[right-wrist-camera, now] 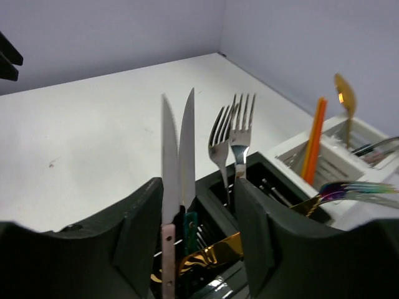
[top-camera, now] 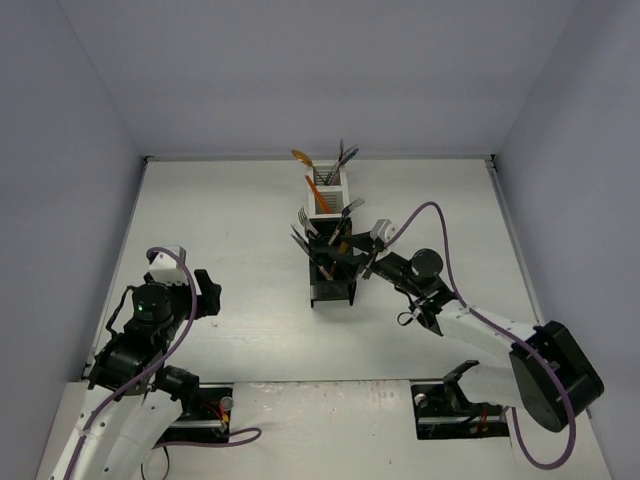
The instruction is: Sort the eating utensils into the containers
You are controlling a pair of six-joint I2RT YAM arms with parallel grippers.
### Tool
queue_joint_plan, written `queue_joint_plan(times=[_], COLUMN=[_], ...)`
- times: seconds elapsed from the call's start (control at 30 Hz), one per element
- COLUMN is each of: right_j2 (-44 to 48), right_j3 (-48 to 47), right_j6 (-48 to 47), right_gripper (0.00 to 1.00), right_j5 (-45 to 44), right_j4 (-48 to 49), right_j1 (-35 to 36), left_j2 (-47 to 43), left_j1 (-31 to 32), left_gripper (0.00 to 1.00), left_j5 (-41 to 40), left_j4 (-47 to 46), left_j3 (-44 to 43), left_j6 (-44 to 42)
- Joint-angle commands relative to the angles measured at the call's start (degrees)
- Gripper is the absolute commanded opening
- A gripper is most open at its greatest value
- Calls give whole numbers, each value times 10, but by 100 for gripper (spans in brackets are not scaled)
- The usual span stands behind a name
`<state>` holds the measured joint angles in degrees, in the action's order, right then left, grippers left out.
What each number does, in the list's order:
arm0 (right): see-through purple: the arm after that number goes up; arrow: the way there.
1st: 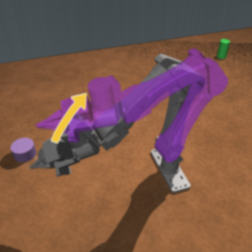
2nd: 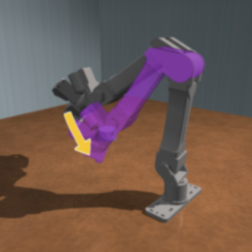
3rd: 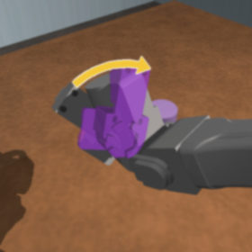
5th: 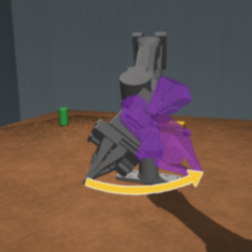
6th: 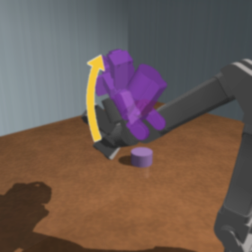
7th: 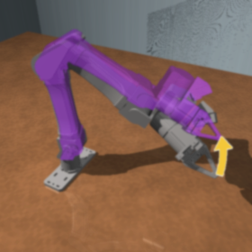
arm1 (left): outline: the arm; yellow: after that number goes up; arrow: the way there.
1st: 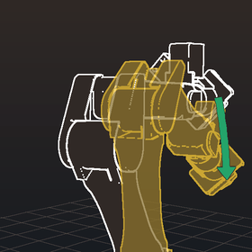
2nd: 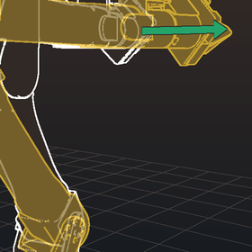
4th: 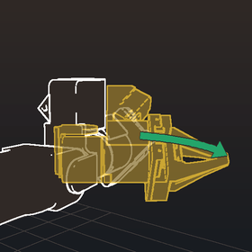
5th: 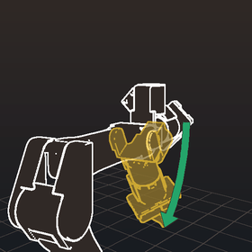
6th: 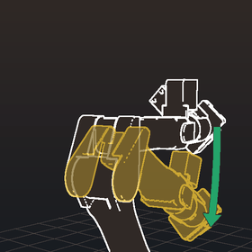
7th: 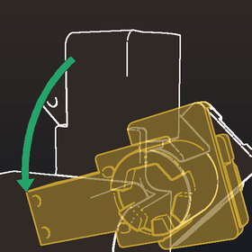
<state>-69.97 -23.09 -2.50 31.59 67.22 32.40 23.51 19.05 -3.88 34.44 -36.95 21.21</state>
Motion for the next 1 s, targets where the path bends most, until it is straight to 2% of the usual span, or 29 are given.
queue_joint_plan(times=[0.0,0.27,0.37,0.4,0.6,0.8,0.97], right_j2=[64,195,245,246,371,432,473], right_j3=[-44,-149,-196,-203,-231,-231,-218], right_j6=[-39,-18,-3,6,22,52,12], right_gripper=[51,79,98,100,100,100,100], right_j5=[-41,-201,-341,-344,-536,-734,-731], right_j4=[-53,-343,-459,-478,-595,-664,-693], right_j1=[4,0,0,-1,-1,0,1], left_j2=[6,3,-5,-8,-29,-43,-55], left_j1=[-2,-2,-2,-2,-3,-3,-3], left_gripper=[68,68,68,68,68,68,68], left_j5=[3,2,0,-2,-12,-18,-24], left_j4=[-40,-39,-38,-38,-37,-34,-28], left_j3=[-8,-8,-10,-10,-9,-11,-17], left_j6=[-8,-8,-7,-7,-5,-8,-13])
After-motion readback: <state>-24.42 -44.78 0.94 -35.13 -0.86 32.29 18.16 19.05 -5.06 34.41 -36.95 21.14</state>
